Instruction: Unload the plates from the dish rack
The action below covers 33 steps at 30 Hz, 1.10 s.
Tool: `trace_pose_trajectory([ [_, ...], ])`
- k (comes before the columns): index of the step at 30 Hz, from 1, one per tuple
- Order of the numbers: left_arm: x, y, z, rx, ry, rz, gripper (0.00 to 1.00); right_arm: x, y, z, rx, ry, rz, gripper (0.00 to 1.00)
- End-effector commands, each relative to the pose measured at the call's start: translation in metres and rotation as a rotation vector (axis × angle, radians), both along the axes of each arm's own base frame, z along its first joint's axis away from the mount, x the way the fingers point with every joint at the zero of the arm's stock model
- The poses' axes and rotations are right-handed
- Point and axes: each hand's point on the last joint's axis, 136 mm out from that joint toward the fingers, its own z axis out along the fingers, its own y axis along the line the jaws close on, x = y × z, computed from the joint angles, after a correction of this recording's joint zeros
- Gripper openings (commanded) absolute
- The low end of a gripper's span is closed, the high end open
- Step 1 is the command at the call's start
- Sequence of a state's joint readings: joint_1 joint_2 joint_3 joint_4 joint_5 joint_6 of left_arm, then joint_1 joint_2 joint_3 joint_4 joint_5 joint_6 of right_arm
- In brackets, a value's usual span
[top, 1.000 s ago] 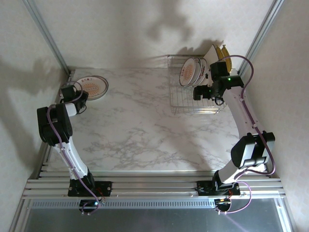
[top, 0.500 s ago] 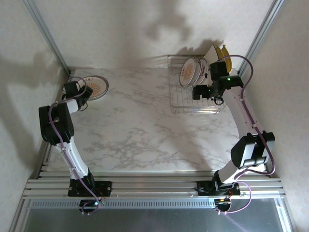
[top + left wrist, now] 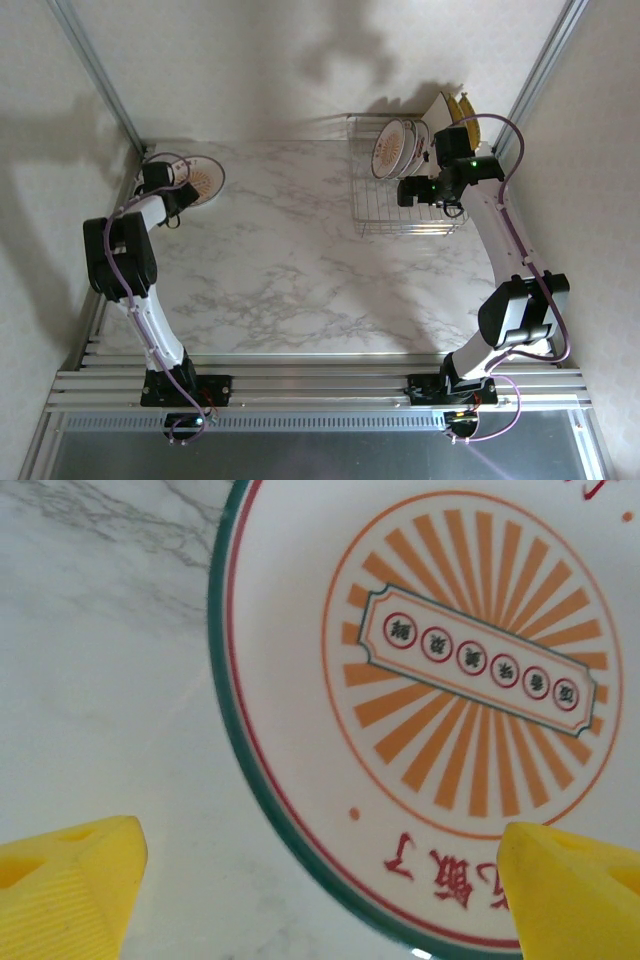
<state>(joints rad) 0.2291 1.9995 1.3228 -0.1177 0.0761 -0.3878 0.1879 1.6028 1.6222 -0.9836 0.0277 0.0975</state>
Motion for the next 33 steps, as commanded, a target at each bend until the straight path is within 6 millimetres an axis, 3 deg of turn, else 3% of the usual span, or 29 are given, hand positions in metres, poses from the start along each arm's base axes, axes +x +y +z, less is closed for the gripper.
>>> trace_pose_trajectory([
  [1, -0.005, -0.004, 0.044, 0.118, -0.003, -0.051, 0.99, 0.002, 0.004, 0.020, 0.018, -0.044, -0.001, 0.99],
  [10, -0.029, -0.086, 0.131, 0.252, 0.031, -0.304, 1.00, 0.016, 0.013, 0.047, 0.002, -0.080, 0.009, 0.99],
  [15, -0.045, -0.133, 0.156, 0.248, 0.031, -0.436, 1.00, 0.052, 0.027, 0.058, -0.007, -0.103, 0.020, 0.99],
  [19, -0.053, -0.167, 0.160, 0.207, 0.029, -0.551, 1.00, 0.087, 0.042, 0.060, -0.006, -0.120, 0.031, 0.99],
  [23, -0.059, -0.183, 0.157, 0.188, 0.040, -0.615, 1.00, 0.122, 0.052, 0.048, -0.016, -0.131, 0.028, 0.99],
  [28, -0.060, -0.190, 0.155, 0.176, 0.041, -0.645, 0.99, 0.161, 0.061, 0.030, -0.024, -0.192, 0.022, 0.98],
  [33, -0.060, -0.189, 0.152, 0.182, 0.057, -0.646, 0.99, 0.187, 0.056, 0.007, -0.060, -0.220, -0.042, 0.96],
])
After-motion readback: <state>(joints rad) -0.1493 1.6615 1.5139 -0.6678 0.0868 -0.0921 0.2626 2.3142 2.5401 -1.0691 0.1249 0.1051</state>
